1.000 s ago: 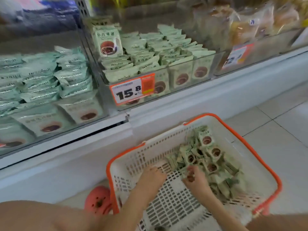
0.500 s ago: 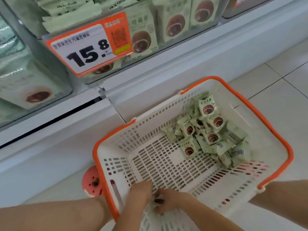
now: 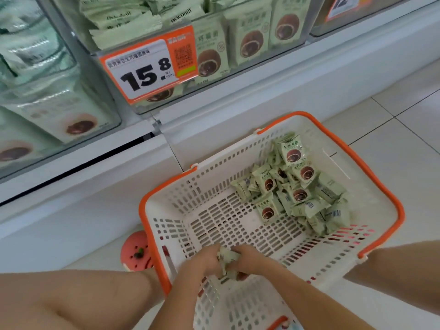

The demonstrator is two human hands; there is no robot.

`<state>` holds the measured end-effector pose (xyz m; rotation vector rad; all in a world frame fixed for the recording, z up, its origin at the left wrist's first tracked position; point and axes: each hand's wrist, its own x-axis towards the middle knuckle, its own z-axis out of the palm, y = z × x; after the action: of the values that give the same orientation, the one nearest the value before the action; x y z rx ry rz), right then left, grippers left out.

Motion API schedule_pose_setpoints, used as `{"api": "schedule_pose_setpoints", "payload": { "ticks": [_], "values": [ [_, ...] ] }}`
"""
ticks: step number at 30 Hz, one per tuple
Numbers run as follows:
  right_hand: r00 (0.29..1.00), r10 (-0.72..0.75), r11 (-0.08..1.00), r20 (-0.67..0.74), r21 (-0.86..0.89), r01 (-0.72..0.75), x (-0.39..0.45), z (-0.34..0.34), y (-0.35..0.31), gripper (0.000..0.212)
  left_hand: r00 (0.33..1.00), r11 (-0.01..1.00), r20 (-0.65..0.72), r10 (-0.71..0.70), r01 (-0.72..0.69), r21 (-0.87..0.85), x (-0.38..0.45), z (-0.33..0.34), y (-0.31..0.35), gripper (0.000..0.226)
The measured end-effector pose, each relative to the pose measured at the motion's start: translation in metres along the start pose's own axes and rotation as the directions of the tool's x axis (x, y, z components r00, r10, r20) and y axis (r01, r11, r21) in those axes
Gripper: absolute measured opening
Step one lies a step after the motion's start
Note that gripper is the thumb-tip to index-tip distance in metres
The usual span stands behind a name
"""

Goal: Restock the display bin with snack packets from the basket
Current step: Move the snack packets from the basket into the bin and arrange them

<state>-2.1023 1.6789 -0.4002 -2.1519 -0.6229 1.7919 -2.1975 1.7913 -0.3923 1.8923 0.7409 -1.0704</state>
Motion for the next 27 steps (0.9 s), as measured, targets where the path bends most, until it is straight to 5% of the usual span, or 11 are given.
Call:
{"api": "schedule_pose_setpoints", "payload": {
  "ticks": [6, 9, 13, 15, 17, 19, 22, 25, 27],
  "values": [
    [0.971, -0.157, 0.944, -0.181, 0.261, 0.201, -0.048, -0.053, -0.027, 0.051, 0.977, 0.980, -0.195, 0.088, -0.120, -0.157, -0.043, -0.056, 0.042, 0.067],
    [0.934, -0.266, 0.884, -0.239, 0.325, 0.335, -0.087, -0.084, -0.049, 0.040, 0.952, 0.941, -0.259, 0.164, -0.230, -0.249, -0.085, -0.089, 0.069, 0.055],
    [0.750, -0.438, 0.786, -0.496, 0.194, 0.587, -0.155, -0.122, -0.083, 0.036, 0.921, 0.842, -0.360, 0.146, -0.307, -0.444, -0.152, -0.134, 0.106, 0.040],
    [0.590, -0.561, 0.724, -0.581, 0.002, 0.690, -0.181, -0.137, -0.098, 0.033, 0.938, 0.608, -0.271, 0.218, -0.347, -0.714, -0.186, -0.151, 0.128, 0.044],
    [0.442, -0.695, 0.616, -0.568, -0.152, 0.773, -0.209, -0.149, -0.114, 0.032, 0.871, 0.288, -0.343, 0.352, -0.449, -0.846, -0.218, -0.162, 0.148, 0.046],
    [0.330, -0.789, 0.519, -0.518, -0.275, 0.810, -0.230, -0.162, -0.130, 0.041, 0.763, 0.194, -0.534, 0.364, -0.623, -0.758, -0.235, -0.167, 0.162, 0.051],
    [0.225, -0.831, 0.419, -0.508, -0.308, 0.854, -0.255, -0.180, -0.146, 0.058, 0.583, 0.248, -0.712, 0.392, -0.812, -0.528, -0.246, -0.180, 0.170, 0.058],
    [0.187, -0.761, 0.316, -0.621, -0.104, 0.943, -0.273, -0.195, -0.154, 0.072, 0.440, 0.394, -0.780, 0.445, -0.878, -0.271, -0.255, -0.194, 0.173, 0.056],
    [0.196, -0.769, 0.332, -0.609, -0.119, 0.936, -0.277, -0.203, -0.157, 0.075, 0.410, 0.431, -0.778, 0.476, -0.880, -0.200, -0.256, -0.200, 0.176, 0.055]
  ]
}}
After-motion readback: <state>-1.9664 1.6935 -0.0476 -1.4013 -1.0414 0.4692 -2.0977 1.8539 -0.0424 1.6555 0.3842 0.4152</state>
